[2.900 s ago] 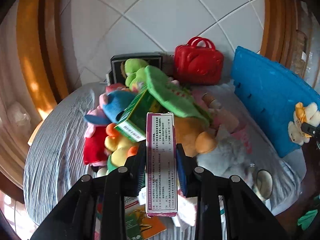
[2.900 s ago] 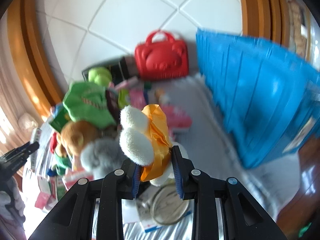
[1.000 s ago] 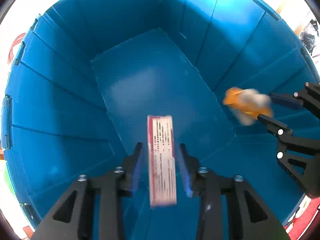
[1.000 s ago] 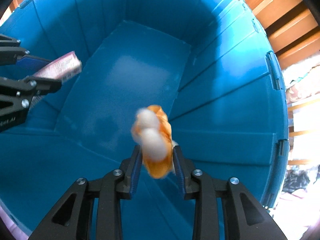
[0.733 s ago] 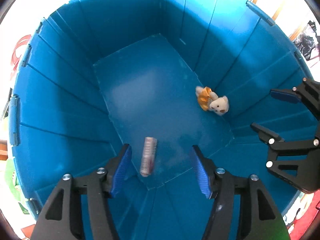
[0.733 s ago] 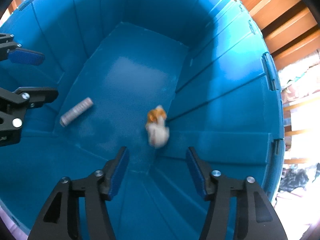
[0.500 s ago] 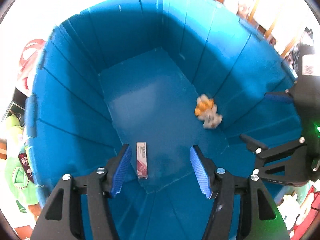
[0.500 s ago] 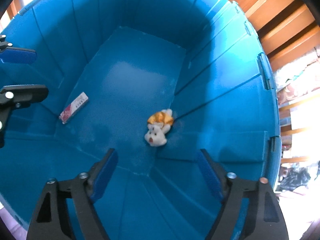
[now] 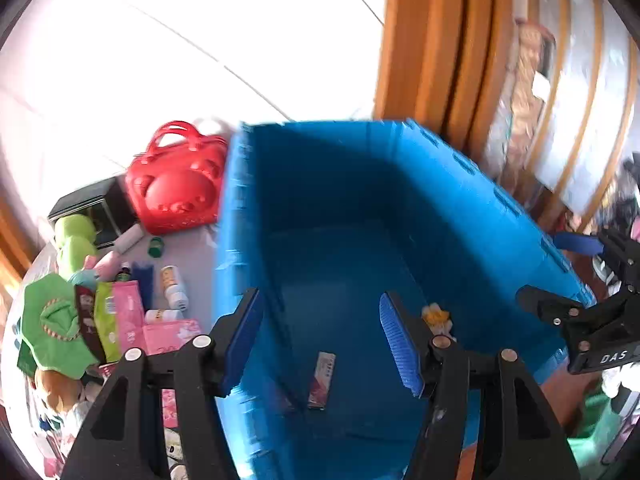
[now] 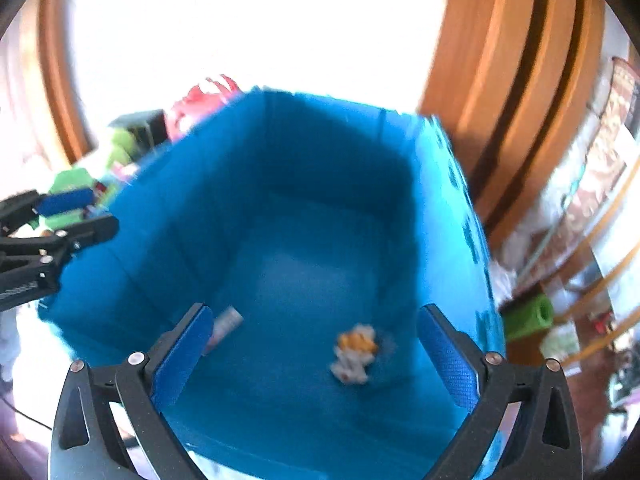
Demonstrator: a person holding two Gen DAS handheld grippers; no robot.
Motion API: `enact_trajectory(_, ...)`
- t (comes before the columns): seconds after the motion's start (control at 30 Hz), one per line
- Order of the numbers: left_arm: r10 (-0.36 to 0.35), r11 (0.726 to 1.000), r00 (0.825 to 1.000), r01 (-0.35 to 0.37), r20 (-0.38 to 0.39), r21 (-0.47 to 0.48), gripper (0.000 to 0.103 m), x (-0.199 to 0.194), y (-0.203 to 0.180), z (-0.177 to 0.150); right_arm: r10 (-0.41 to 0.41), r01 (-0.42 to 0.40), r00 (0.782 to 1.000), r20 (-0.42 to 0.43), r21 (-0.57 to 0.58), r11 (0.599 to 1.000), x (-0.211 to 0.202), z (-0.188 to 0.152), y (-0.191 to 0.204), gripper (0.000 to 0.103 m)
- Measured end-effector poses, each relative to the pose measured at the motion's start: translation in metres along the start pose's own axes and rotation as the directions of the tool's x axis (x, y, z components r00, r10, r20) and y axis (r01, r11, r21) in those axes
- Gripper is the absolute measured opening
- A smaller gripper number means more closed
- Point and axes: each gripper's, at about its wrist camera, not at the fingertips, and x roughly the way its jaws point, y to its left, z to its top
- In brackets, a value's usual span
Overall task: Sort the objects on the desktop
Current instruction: 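Move both tools back to the heap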
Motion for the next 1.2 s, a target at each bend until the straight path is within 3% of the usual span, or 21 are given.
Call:
enact_trajectory(0.13, 0.063, 0.996, 0.996, -0.059, 0.067, -0.063, 0.06, -0.024, 0.035, -0.015, 0.061, -0.061, 0.995, 0.077, -0.012, 0.998, -0.01, 0.011, 0.026, 0.103)
enact_trajectory(0.27, 0.168, 0.981, 0.975, -0.151, 0.144, -0.124, 0.06, -0.048, 0.077, -0.032, 0.095, -0.09, 0.989, 0.117, -0.047, 0.995, -0.009, 0.023, 0.059, 0.103)
enact_trajectory(0.5, 0.307, 0.938, 0.945, -0.281, 0.109, -0.205, 0.06, -0.074, 0.168, -0.064, 0.18, -0.166, 0.971, 0.158, -0.096, 0.981, -0.009, 0.042, 0.128, 0.103)
enact_trajectory(0.63, 0.347, 0.913, 0.933, -0.313, 0.094, -0.262, 0.06, -0.087, 0.232, -0.084, 0.212, -0.194, 0.962, 0.172, -0.113, 0.974, -0.01, 0.051, 0.176, 0.103)
enact_trajectory(0.73, 0.424, 0.881, 0.902, -0.39, 0.082, -0.268, 0.06, -0.092, 0.279, -0.104, 0.228, -0.209, 0.955, 0.188, -0.118, 0.971, -0.008, 0.059, 0.215, 0.103)
enact_trajectory(0.8, 0.445, 0.866, 0.894, -0.413, 0.058, -0.282, 0.06, -0.093, 0.312, -0.115, 0.235, -0.215, 0.954, 0.189, -0.119, 0.969, -0.003, 0.065, 0.243, 0.103)
enact_trajectory(1.03, 0.46, 0.826, 0.887, -0.447, -0.047, -0.345, 0.06, -0.093, 0.427, -0.16, 0.295, -0.29, 0.952, 0.08, -0.068, 0.955, 0.064, 0.08, 0.333, 0.103)
enact_trajectory(1.2, 0.429, 0.816, 0.898, -0.431, -0.097, -0.385, 0.06, -0.081, 0.486, -0.181, 0.344, -0.345, 0.938, -0.036, -0.065, 0.936, 0.128, 0.079, 0.395, 0.103)
